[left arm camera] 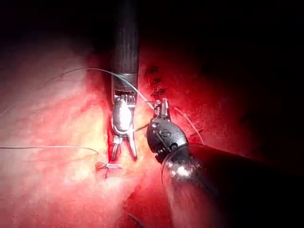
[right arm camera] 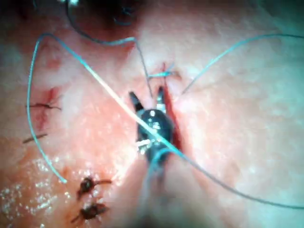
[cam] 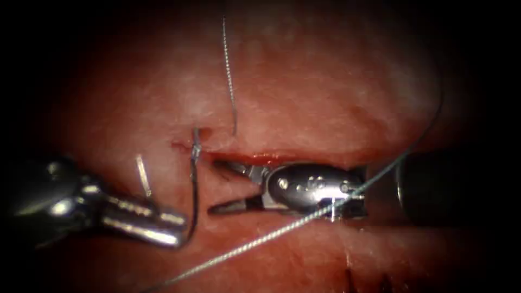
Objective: Wound Closure
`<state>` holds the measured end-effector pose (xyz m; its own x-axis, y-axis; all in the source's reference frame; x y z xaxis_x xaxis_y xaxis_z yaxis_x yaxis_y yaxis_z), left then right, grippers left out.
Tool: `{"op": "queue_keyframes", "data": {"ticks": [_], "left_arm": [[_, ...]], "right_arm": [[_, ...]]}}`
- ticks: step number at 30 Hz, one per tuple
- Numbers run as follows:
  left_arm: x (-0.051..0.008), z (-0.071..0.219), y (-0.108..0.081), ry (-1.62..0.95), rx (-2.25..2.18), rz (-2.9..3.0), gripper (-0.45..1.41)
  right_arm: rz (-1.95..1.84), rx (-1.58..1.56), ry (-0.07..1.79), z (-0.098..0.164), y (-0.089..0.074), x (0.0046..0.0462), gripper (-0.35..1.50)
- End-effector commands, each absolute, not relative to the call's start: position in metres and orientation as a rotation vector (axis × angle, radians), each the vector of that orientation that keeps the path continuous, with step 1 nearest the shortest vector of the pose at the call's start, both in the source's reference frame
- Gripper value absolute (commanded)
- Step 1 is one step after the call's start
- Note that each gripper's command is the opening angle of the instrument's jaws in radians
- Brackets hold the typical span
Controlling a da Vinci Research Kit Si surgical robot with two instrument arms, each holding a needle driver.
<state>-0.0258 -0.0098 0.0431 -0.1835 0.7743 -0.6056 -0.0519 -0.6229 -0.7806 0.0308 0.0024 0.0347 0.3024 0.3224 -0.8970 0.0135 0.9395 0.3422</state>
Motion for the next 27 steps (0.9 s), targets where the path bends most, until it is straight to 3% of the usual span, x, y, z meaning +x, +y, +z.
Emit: {"op": "queue_keyframes", "data": {"ticks": [1,8,10,12,13,14,15,16,27], "left_arm": [[-0.0255,0.0428,-0.0102,-0.815,-1.513,1.858,-0.45],[-0.0251,0.0421,-0.0101,-0.772,-1.503,1.875,-0.45],[-0.0251,0.042,-0.0102,-0.764,-1.502,1.879,-0.45],[-0.025,0.0419,-0.0102,-0.759,-1.504,1.884,-0.45],[-0.025,0.0419,-0.0102,-0.759,-1.504,1.884,-0.45],[-0.0249,0.0417,-0.0104,-0.758,-1.502,1.884,-0.45],[-0.0249,0.0417,-0.0104,-0.758,-1.502,1.884,-0.45],[-0.0249,0.0412,-0.0105,-0.761,-1.512,1.889,-0.45],[-0.0249,0.0383,-0.0107,-0.767,-1.528,1.897,-0.45]], "right_arm": [[0.204,0.319,1.248,0.0351,0.0011,0.0312,1.15],[0.203,0.322,1.246,0.0351,0.0014,0.0306,1.01],[0.222,0.345,1.243,0.0347,0.0017,0.0302,0.89],[0.246,0.365,1.244,0.0342,0.002,0.0299,0.66],[0.246,0.365,1.244,0.0342,0.002,0.0299,0.66],[0.256,0.368,1.254,0.0339,0.0021,0.0297,-0.18],[0.256,0.368,1.254,0.0339,0.0021,0.0297,-0.18],[0.266,0.376,1.256,0.0338,0.002,0.0297,-0.35],[0.282,0.404,1.253,0.034,0.0021,0.0294,-0.35]]}}
